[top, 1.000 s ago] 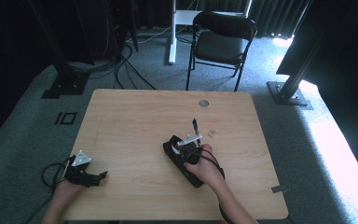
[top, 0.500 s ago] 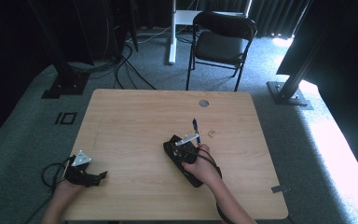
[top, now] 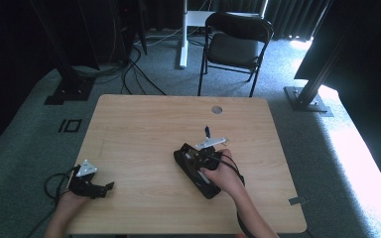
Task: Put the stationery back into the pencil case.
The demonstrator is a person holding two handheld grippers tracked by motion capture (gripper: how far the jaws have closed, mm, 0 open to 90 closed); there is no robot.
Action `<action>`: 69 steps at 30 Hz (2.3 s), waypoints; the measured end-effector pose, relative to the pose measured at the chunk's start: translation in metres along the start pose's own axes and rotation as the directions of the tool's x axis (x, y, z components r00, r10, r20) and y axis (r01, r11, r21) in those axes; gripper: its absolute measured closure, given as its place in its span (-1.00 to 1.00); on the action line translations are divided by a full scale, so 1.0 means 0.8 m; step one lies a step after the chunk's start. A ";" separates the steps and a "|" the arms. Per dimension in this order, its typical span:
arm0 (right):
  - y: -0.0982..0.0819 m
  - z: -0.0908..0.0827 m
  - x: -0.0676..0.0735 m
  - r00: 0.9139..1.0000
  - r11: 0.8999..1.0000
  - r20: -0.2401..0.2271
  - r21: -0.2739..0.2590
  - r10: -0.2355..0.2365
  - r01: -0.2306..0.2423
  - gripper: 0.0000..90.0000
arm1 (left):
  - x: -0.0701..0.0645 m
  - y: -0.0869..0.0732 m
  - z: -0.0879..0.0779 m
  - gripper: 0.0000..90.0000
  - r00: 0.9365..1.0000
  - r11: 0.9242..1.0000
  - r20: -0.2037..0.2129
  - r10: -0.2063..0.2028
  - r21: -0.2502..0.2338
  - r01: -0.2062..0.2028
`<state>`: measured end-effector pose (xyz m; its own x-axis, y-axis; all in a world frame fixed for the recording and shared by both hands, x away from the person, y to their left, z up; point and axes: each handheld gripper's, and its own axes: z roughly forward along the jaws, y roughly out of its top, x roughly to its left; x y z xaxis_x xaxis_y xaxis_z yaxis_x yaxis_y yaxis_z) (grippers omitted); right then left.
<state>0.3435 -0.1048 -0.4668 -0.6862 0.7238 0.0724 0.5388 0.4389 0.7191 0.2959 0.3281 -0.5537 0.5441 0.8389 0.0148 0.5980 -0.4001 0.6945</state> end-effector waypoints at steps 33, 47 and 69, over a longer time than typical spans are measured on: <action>-0.015 -0.014 -0.129 0.966 0.981 0.177 -0.089 0.189 -0.175 0.45 | 0.000 0.000 0.000 -0.95 1.000 1.000 0.000 0.002 0.002 -0.002; -0.036 0.027 -0.166 0.912 0.946 0.253 -0.067 0.323 -0.317 0.31 | 0.000 0.000 0.000 -0.95 1.000 1.000 0.000 0.002 0.002 -0.002; -0.035 0.074 -0.180 0.856 0.917 0.345 -0.032 0.384 -0.398 0.34 | 0.000 0.000 0.000 -0.95 1.000 1.000 0.000 0.002 0.002 -0.002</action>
<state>0.4558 -0.1899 -0.5382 -0.2122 0.9722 0.0991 0.7512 0.0974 0.6529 0.2959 0.3282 -0.5536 0.5453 0.8381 0.0159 0.5980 -0.4023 0.6933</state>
